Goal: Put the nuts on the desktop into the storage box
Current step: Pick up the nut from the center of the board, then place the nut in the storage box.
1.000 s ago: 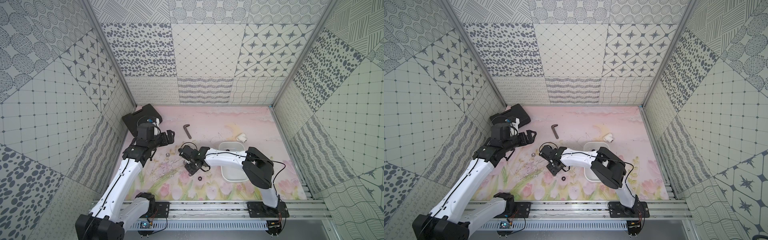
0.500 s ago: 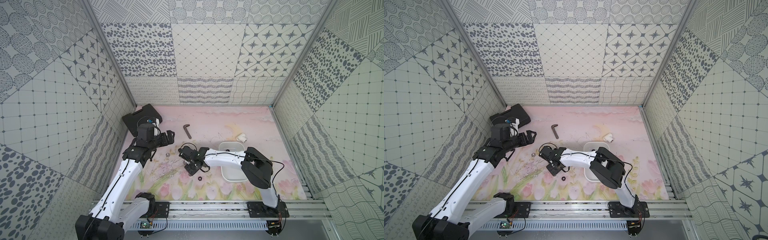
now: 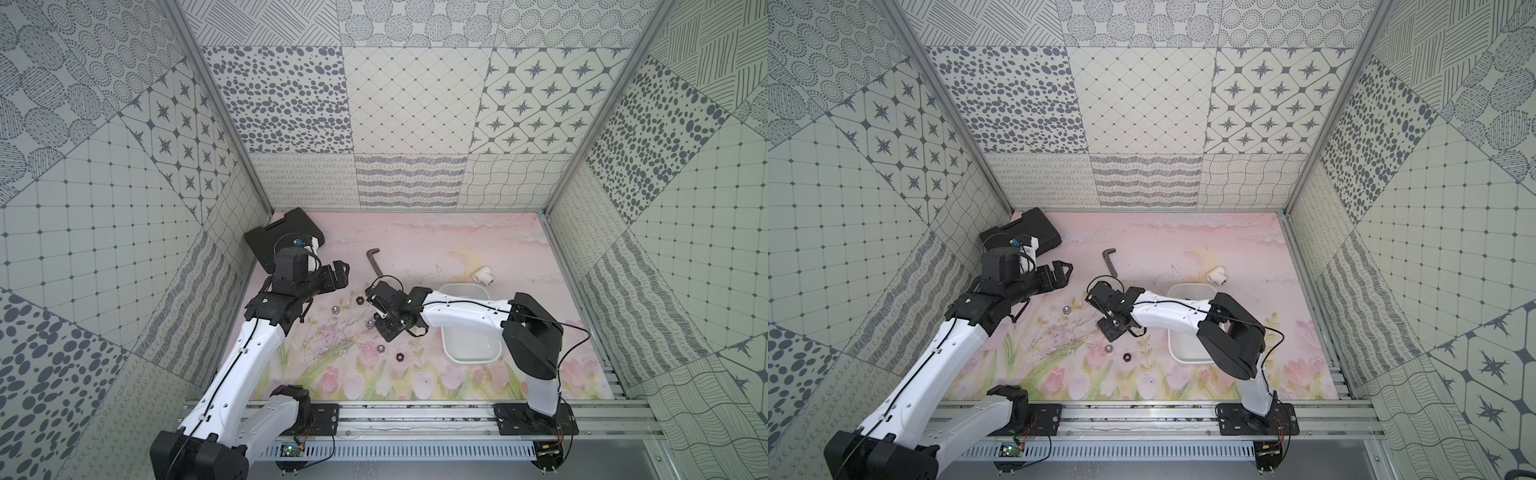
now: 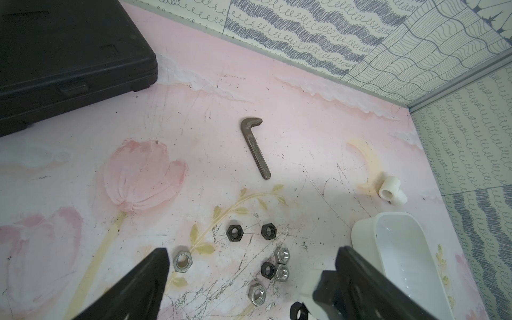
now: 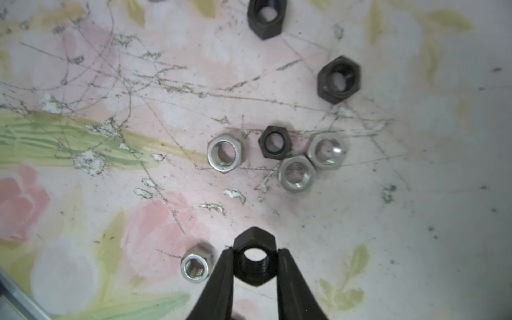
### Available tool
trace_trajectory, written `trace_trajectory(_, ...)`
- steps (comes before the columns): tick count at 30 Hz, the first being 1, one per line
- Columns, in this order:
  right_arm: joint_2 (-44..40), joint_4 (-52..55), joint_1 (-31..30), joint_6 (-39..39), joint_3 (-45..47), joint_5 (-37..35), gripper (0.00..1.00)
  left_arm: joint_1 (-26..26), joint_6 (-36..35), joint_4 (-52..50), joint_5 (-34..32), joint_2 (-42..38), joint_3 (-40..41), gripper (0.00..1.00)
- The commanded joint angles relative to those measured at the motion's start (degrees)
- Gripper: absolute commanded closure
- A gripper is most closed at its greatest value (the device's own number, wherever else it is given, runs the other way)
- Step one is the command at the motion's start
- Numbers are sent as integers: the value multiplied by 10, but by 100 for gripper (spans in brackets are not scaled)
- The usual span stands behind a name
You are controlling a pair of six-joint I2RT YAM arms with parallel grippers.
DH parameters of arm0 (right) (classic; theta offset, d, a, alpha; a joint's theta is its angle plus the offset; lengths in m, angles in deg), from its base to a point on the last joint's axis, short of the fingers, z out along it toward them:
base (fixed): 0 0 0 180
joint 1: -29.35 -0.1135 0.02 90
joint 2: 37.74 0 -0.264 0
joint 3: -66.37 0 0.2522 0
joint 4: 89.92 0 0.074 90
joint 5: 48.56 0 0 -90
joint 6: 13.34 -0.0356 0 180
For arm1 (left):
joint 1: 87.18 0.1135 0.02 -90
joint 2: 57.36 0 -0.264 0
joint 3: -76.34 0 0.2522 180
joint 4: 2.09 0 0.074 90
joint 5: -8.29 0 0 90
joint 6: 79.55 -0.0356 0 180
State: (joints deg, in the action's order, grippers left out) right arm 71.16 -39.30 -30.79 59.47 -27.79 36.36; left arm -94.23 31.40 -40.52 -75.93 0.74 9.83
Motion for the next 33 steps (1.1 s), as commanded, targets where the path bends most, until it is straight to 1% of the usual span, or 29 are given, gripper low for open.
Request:
trace_trajectory(1,-77,-17,30,5,25,-23,78,-2,-1,6,6,-1,1,1)
trace_trajectory(4,-141,-17,71,6,69,-36,77,-1,-2,6,7,0,-1,1)
trace_trajectory(9,-233,1,155,12,152,-46,77,-1,-2,6,7,2,-2,1)
trace_trajectory(15,-290,27,241,22,218,-53,76,-1,-2,7,9,6,-4,1)
trace_trajectory(21,-267,30,276,21,247,-61,76,-1,-2,7,11,9,-6,1)
trace_trajectory(25,-228,27,282,14,237,-87,76,-1,-3,6,13,11,-7,1)
trace_trajectory(33,-158,7,300,8,207,-99,75,-1,-4,6,12,10,-6,1)
